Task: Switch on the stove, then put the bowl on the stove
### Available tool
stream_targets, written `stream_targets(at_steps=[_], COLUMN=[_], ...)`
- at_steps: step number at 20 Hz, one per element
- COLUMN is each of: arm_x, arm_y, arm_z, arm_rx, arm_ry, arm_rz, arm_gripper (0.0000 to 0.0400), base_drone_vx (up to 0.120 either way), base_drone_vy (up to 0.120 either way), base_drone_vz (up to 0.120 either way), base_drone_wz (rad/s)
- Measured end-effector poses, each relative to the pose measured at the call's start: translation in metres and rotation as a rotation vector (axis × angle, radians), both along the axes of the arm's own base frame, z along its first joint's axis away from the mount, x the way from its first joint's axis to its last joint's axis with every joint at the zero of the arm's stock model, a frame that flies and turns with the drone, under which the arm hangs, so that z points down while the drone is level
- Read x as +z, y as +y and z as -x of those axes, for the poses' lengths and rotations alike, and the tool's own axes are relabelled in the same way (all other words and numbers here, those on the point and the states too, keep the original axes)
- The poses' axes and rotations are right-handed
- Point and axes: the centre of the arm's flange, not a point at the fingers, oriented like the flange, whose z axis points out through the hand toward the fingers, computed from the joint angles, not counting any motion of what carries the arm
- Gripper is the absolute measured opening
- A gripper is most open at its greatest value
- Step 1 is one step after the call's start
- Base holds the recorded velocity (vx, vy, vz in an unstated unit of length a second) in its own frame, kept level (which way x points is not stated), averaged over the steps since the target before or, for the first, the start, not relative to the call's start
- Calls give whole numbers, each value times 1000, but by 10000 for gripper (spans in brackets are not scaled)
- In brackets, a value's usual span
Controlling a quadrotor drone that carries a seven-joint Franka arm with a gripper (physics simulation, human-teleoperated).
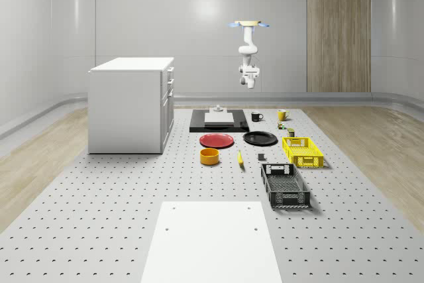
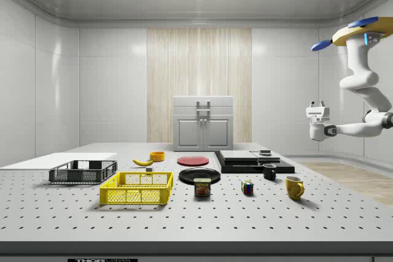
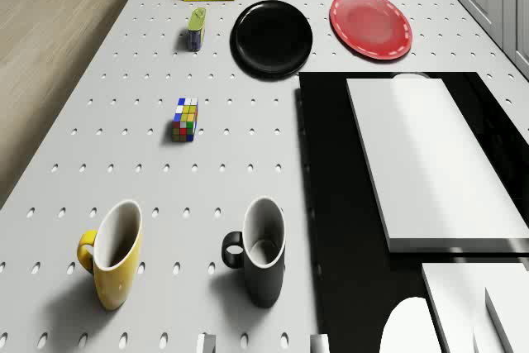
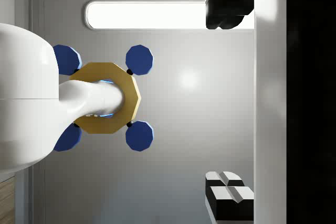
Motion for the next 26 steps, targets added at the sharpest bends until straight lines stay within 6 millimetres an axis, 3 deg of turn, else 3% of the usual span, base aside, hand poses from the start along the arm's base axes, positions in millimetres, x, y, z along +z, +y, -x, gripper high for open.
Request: stream_targets(at_steps=[3,12,18,26], arm_x=[23,75,88,93], arm_y=[0,0,0,0], arm_z=[3,1,1,1], arm_rx=[0,0,0,0], arm_ry=[-2,-9,-14,-20], arm_rz=[0,0,0,0], arm_gripper=[400,400,400,400], base_drone_vx=[27,120,113,0], base_drone_vy=[-40,-120,-120,-120], base_drone_vz=[0,0,0,0], base_drone_wz=[0,0,0,0])
